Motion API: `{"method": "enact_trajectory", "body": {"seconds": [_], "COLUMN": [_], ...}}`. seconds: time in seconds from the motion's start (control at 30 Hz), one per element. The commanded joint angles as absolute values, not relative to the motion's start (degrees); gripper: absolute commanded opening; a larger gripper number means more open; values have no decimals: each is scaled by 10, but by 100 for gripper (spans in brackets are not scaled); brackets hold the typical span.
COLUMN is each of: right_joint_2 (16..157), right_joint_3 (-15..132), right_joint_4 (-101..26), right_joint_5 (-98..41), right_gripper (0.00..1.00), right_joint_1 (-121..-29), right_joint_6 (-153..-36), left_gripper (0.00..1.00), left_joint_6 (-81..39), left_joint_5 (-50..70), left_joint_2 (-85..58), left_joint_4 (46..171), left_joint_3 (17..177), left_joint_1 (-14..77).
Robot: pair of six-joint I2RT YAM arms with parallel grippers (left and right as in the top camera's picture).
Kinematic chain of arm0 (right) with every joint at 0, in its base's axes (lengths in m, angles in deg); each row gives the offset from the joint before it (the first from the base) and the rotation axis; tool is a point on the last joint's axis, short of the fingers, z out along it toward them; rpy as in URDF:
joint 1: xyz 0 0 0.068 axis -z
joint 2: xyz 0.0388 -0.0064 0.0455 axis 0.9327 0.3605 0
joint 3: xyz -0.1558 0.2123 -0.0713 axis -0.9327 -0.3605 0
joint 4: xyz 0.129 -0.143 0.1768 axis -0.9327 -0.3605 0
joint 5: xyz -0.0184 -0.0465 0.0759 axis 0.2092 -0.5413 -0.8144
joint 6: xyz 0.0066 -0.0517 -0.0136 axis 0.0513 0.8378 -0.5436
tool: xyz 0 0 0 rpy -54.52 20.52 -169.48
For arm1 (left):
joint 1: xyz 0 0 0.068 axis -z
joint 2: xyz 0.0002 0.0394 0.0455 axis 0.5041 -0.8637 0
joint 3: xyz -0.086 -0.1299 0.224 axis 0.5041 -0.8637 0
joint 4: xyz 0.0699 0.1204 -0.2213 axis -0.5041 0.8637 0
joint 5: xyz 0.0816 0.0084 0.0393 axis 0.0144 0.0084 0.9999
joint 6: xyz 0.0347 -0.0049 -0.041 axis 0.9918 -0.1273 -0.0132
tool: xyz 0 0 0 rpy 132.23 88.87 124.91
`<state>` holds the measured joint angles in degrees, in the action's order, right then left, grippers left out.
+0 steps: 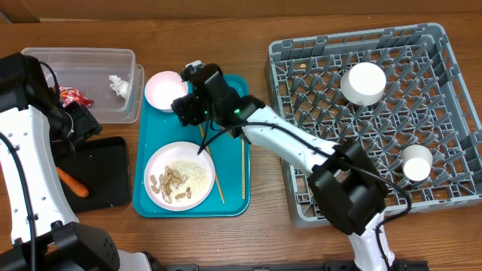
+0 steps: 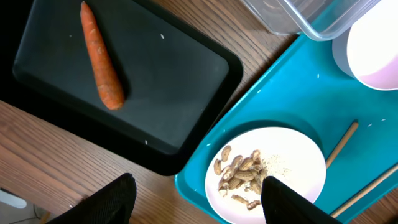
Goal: Sort waste into correct bins and load items into the dishwasher
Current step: 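Reach the right gripper to the pink bowl and grasp its rim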
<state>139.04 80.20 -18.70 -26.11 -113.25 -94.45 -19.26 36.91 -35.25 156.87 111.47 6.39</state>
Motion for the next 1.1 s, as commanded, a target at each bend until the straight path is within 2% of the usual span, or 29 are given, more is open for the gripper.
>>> {"method": "enact_trajectory", "body": {"seconds": [0.0,0.17,0.37,0.43,0.57,0.7,0.9,0.97,1.07], "right_joint_2": [1414,1411,1346,1321,1297,1302,1327,1351,1397], "right_joint_3": [809,818,874,885,939,1051,1139,1139,1139], "right_joint_4": [-159,-237,-423,-433,-458,-501,-458,-413,-365], "right_joint_5": [-229,-204,-188,-207,-246,-229,-224,-280,-317], "right_gripper": [73,77,84,86,81,81,89,99,100], "right_joint_1": [-1135,-1127,-1066,-1044,-1008,-1006,-990,-985,-988], "right_joint_6": [-969,-967,-936,-924,-905,-864,-866,-866,-871], "left_gripper": [67,66,68,68,68,67,67,67,67], "left_joint_6": [-199,-198,-191,-190,-190,-190,-190,-190,-190], "left_joint_5": [361,361,361,377,395,396,397,397,397], "left_joint_2": [-350,-350,-350,-350,-350,-350,-350,-350,-350], "left_joint_4": [1568,1558,1513,1503,1520,1522,1519,1519,1522], "left_joint_3": [1120,1120,1120,1120,1120,1120,1120,1120,1120], "left_joint_1": [67,74,127,149,152,151,151,151,151]}}
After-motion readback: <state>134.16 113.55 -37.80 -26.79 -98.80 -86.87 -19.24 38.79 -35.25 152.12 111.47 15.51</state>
